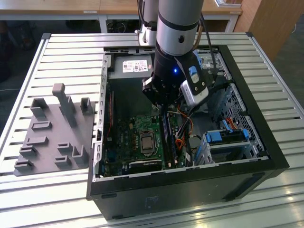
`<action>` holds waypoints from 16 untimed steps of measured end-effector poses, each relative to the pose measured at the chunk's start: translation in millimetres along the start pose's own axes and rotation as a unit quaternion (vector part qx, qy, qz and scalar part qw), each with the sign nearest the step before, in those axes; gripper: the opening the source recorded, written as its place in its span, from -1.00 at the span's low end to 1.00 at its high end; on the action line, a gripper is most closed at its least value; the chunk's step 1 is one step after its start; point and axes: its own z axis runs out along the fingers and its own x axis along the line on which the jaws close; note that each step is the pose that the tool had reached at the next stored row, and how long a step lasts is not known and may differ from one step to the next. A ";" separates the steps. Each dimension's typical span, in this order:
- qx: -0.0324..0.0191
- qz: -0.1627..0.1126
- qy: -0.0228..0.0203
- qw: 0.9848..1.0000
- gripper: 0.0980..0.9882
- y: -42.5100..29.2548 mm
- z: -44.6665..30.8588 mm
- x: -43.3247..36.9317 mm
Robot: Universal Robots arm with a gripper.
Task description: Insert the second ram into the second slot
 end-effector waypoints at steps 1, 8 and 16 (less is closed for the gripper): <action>0.000 0.000 0.000 1.000 -0.91 0.0 0.5 0.0; 0.000 0.000 0.000 1.000 -0.91 -0.7 1.5 -0.1; 0.002 0.000 0.000 1.000 -0.91 -0.8 1.7 0.0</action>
